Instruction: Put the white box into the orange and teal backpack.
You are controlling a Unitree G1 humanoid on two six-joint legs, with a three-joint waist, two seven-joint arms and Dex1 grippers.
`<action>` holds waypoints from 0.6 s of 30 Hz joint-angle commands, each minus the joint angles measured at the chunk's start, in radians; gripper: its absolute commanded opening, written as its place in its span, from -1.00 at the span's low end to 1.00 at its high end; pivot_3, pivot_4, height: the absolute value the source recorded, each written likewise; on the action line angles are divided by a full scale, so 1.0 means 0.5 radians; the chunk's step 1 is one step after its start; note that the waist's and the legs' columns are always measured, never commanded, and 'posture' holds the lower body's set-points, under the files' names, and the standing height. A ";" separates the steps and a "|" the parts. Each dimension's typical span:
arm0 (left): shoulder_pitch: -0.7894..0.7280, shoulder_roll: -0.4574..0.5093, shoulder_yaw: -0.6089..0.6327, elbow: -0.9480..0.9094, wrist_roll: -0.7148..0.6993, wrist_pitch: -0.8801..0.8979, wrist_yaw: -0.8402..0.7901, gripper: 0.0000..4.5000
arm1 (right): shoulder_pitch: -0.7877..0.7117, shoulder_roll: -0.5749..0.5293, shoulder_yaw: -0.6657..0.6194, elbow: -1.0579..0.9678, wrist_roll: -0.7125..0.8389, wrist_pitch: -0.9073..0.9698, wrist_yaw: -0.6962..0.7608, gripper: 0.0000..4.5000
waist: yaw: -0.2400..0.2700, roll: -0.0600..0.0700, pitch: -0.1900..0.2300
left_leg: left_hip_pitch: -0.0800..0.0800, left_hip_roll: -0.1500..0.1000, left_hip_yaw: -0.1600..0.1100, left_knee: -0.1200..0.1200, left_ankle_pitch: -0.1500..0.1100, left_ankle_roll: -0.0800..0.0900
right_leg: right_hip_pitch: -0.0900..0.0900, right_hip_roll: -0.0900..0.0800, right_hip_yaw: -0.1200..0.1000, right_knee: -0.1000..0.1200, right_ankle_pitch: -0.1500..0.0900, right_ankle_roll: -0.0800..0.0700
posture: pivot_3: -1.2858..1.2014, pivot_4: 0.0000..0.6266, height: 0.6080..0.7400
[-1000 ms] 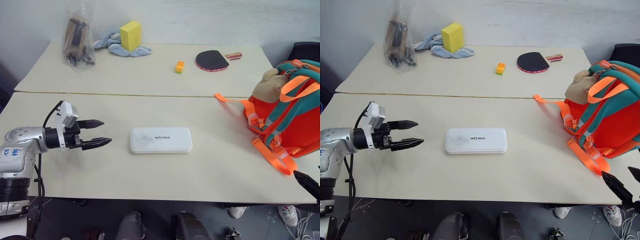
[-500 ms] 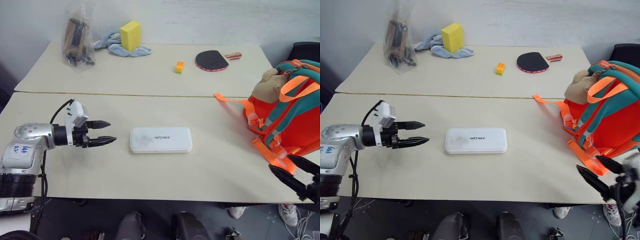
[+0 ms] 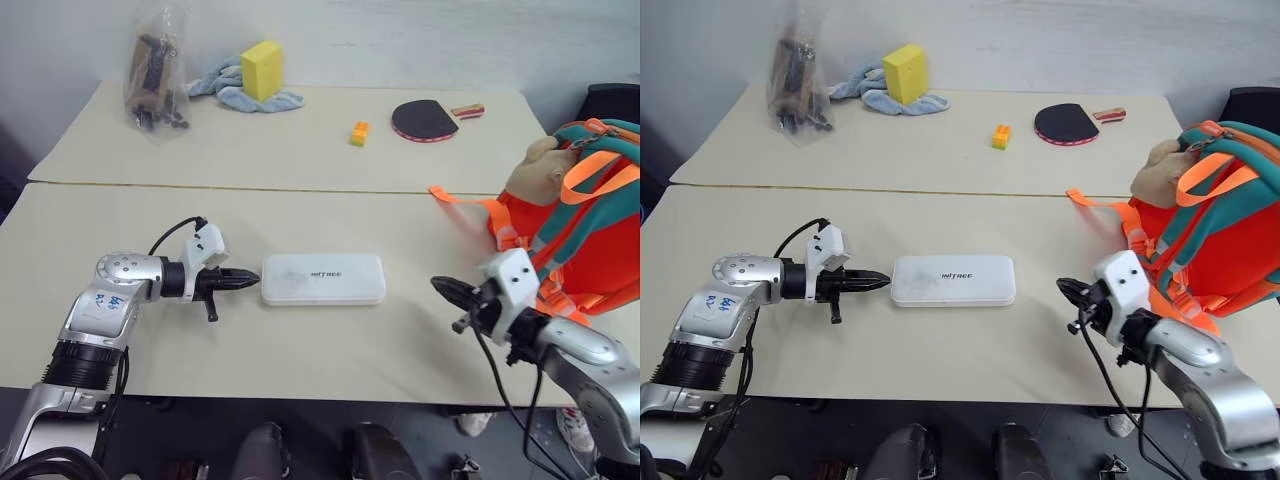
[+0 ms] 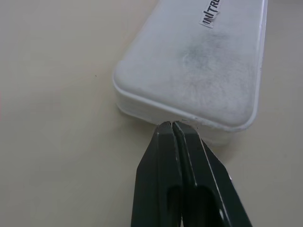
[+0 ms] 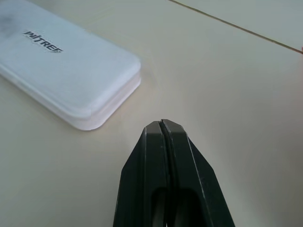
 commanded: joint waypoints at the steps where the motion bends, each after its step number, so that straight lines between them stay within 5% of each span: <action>1: -0.016 -0.023 -0.005 -0.035 0.025 0.017 0.040 -0.99 | -0.127 0.053 0.104 0.118 -0.140 -0.061 -0.042 -1.00 | 0.003 0.000 0.000 | 0.000 0.000 0.000 0.001 0.000 0.000 | 0.000 0.000 0.000 0.000 0.000 0.000 | 0.03 -0.52 1.00; 9: -0.156 -0.152 -0.110 0.116 0.141 -0.102 0.080 -0.99 | -0.353 0.140 0.254 0.445 -0.341 -0.132 -0.007 -1.00 | 0.009 0.000 0.000 | -0.002 0.000 -0.001 0.007 -0.001 0.002 | 0.001 -0.001 -0.003 0.003 0.000 0.000 | 0.03 -0.52 1.00; 18: -0.248 -0.232 -0.124 0.304 0.165 -0.088 0.038 -0.99 | -0.251 0.177 0.254 0.342 -0.346 -0.114 0.033 -1.00 | -0.001 0.000 0.000 | -0.014 0.001 -0.001 0.022 -0.003 0.005 | -0.006 -0.001 -0.003 0.007 0.000 0.000 | 0.03 -0.52 1.00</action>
